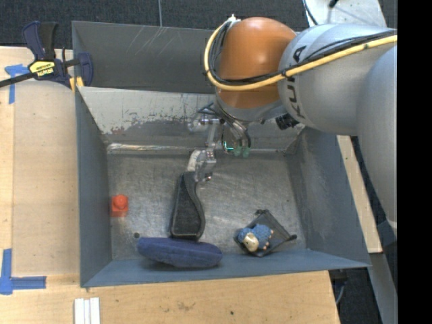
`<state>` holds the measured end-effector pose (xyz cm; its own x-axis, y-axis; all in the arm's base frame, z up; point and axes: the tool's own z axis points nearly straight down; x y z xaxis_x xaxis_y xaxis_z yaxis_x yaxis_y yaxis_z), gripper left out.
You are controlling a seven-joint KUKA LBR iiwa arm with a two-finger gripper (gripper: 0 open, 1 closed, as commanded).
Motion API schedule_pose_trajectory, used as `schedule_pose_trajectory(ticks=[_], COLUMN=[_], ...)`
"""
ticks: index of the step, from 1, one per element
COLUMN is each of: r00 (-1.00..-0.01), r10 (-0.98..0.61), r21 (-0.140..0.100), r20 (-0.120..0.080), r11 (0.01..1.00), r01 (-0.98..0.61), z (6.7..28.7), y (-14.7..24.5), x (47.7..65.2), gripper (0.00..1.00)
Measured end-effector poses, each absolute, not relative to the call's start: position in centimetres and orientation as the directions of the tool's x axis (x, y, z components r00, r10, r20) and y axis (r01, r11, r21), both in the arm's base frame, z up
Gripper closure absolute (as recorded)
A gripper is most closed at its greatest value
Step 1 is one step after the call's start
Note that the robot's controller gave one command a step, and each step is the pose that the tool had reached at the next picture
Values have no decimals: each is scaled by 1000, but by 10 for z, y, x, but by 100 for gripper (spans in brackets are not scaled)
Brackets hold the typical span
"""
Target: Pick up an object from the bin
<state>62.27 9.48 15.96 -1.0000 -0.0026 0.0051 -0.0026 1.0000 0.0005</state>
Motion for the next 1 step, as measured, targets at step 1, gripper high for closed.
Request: schedule_pose_trajectory(ticks=[1], r00=[-962], r10=[-272], r21=[-2], r20=[-24], r11=[962], r01=[-272], z=[123], y=[100], x=[617], gripper=[0])
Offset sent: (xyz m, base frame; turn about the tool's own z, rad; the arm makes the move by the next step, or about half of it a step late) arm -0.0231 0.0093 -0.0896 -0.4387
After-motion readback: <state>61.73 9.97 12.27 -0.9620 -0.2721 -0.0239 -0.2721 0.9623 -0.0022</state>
